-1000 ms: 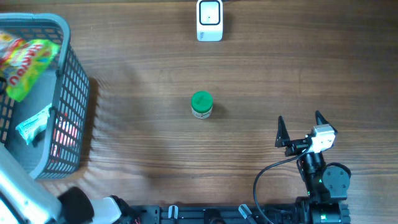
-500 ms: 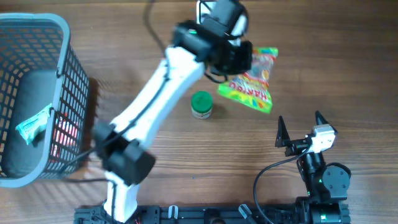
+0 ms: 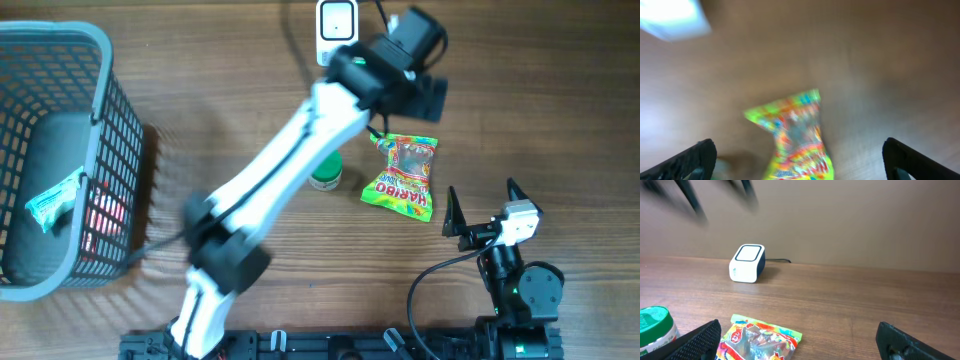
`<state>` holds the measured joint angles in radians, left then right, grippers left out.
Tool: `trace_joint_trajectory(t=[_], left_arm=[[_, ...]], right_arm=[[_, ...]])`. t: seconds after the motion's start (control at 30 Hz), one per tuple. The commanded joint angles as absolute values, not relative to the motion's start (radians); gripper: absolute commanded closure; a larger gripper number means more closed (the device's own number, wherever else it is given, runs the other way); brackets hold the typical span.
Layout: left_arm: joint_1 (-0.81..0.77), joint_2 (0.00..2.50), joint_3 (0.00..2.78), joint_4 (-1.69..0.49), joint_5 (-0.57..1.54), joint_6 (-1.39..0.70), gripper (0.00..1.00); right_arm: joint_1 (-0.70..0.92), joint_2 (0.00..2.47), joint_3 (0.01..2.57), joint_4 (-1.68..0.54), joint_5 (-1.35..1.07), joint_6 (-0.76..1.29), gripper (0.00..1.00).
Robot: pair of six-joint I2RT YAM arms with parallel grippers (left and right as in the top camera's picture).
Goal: Scan the item barcode
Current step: 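Place the HARIBO bag right of the jar and release, then grasp the light-blue wipes pack in the basket with the left gripper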
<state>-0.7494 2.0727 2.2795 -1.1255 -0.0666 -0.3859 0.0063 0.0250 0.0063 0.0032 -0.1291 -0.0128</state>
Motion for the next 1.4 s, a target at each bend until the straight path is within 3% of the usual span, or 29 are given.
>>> trace_joint_trajectory(t=[0.0, 0.07, 0.2, 0.3, 0.37, 0.5, 0.77, 1.03, 1.17, 1.2, 1.23, 1.27, 1.33, 1.37], left_arm=[[-0.675, 1.801, 2.323, -1.229, -0.644, -0.359, 0.0], [-0.535, 1.689, 2.323, -1.394, -0.754, -0.539, 0.0], [-0.094, 1.625, 2.323, -1.679, -0.68, -1.04, 0.0], [0.225, 1.644, 2.26, -1.681, -0.407, -1.095, 0.0], [0.408, 1.659, 2.165, -1.68, -0.356, -1.248, 0.0], [0.608, 1.672, 1.891, -1.59, -0.328, -1.403, 0.0], [0.689, 1.673, 1.33, -0.968, -0.307, -1.339, 0.0], [0.69, 1.73, 1.134, -0.715, -0.306, -1.338, 0.0], [0.69, 1.811, 1.132, -0.6, -0.244, -1.182, 0.01], [0.69, 1.824, 1.132, -0.57, -0.223, -1.136, 0.07], [0.69, 1.828, 1.132, -0.559, -0.213, -1.116, 0.21], [0.69, 1.828, 1.132, -0.556, -0.209, -1.099, 0.44], [0.69, 1.82, 1.133, -0.557, -0.208, -1.098, 0.8], [0.69, 1.808, 1.134, -0.557, -0.199, -1.095, 0.87]], right_arm=[[0.01, 0.02, 0.006, 0.007, -0.12, -0.017, 0.0], [0.01, 0.02, 0.005, 0.007, -0.12, -0.017, 0.0], [0.01, 0.02, 0.005, 0.007, -0.12, -0.017, 0.0], [0.01, 0.02, 0.005, 0.007, -0.12, -0.017, 0.0], [0.01, 0.02, 0.006, 0.007, -0.12, -0.017, 0.0], [0.01, 0.02, 0.005, 0.007, -0.12, -0.017, 0.0], [0.01, 0.02, 0.005, 0.007, -0.12, -0.017, 0.0], [0.01, 0.02, 0.005, 0.007, -0.12, -0.017, 0.0], [0.01, 0.02, 0.006, 0.007, -0.12, -0.017, 0.0], [0.01, 0.02, 0.005, 0.007, -0.12, -0.017, 0.0], [0.01, 0.02, 0.005, 0.007, -0.12, -0.017, 0.0], [0.01, 0.02, 0.005, 0.007, -0.12, -0.017, 0.0], [0.01, 0.02, 0.006, 0.006, -0.12, -0.017, 0.0], [0.01, 0.02, 0.005, 0.007, -0.12, -0.017, 0.0]])
